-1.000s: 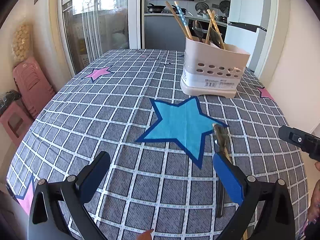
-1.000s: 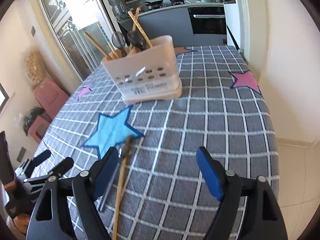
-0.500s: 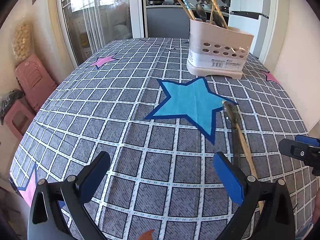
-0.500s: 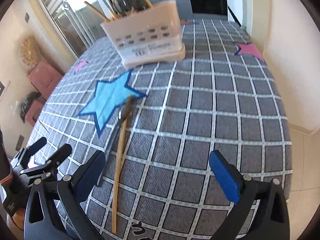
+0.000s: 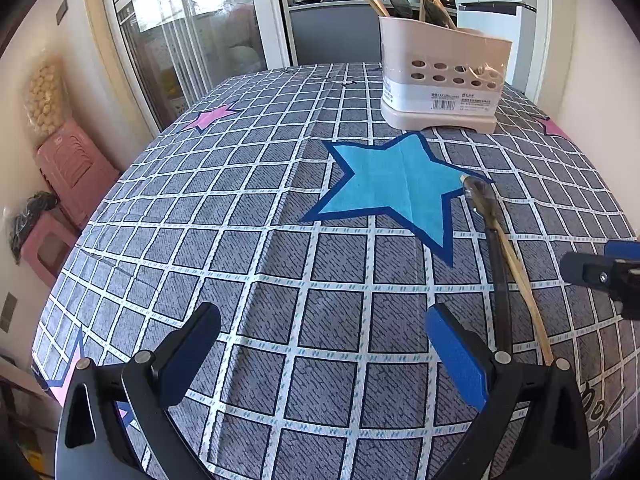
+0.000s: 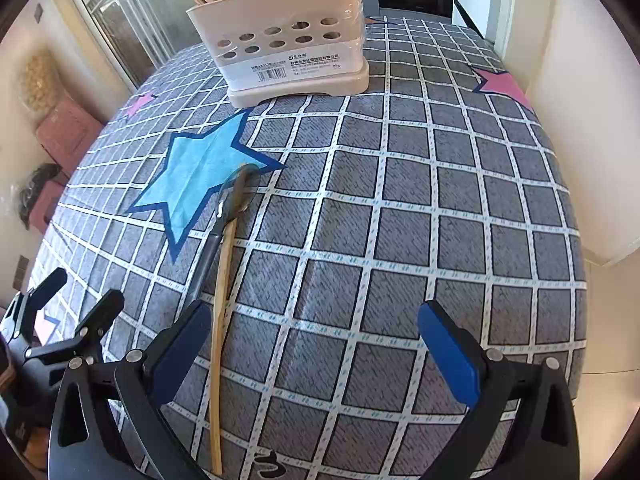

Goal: Organize utensils
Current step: 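Return both open tools over the last wooden chopstick and dark spoon, then close the right tool on the last wooden chopstick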

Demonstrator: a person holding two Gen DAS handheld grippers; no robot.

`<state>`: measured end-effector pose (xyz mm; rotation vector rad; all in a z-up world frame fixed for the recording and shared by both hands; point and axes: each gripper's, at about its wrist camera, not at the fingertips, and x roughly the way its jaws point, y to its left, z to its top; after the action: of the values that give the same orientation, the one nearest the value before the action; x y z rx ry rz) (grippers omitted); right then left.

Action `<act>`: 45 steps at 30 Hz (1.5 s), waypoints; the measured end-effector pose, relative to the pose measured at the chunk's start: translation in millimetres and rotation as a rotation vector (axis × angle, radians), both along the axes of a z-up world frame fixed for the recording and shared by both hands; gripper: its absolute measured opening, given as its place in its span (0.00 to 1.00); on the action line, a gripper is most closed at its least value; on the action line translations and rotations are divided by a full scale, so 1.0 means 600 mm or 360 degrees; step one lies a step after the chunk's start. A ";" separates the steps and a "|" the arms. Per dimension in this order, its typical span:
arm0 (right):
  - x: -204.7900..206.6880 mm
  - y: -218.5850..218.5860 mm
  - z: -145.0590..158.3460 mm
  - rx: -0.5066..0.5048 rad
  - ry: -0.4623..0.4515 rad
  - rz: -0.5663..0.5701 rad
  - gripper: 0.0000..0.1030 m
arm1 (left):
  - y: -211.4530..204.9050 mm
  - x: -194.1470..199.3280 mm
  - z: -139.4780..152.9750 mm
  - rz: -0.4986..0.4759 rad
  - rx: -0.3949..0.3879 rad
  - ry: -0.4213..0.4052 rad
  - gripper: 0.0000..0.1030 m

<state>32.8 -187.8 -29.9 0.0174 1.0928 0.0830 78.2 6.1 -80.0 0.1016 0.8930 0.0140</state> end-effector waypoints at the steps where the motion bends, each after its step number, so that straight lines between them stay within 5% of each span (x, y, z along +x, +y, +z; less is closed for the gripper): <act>1: 0.004 0.002 0.000 -0.0023 0.0002 -0.0003 1.00 | 0.000 0.001 -0.001 -0.0004 -0.0003 0.0003 1.00; 8: 0.033 0.019 -0.001 -0.0125 0.0006 -0.0028 0.99 | -0.001 -0.001 0.005 -0.0043 -0.0035 -0.0013 1.00; 21: 0.058 0.069 -0.023 -0.0112 0.0072 0.0039 0.67 | 0.012 0.002 0.003 -0.0020 -0.0063 0.0002 1.00; 34: 0.063 0.078 -0.020 -0.0067 0.0142 0.0125 0.56 | 0.017 0.008 0.003 -0.0005 -0.0094 0.0013 1.00; 41: 0.059 0.115 -0.021 -0.0227 0.0165 0.0242 0.53 | 0.025 0.007 0.007 0.0007 -0.0100 0.0004 1.00; 45: 0.054 0.105 -0.018 -0.0136 0.0212 0.0238 0.50 | 0.041 0.002 0.008 0.0038 -0.0122 -0.0003 1.00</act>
<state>65.0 -124.8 -40.9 -0.1370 1.2291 0.1713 79.7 30.9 -75.2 0.0194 0.8916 0.0021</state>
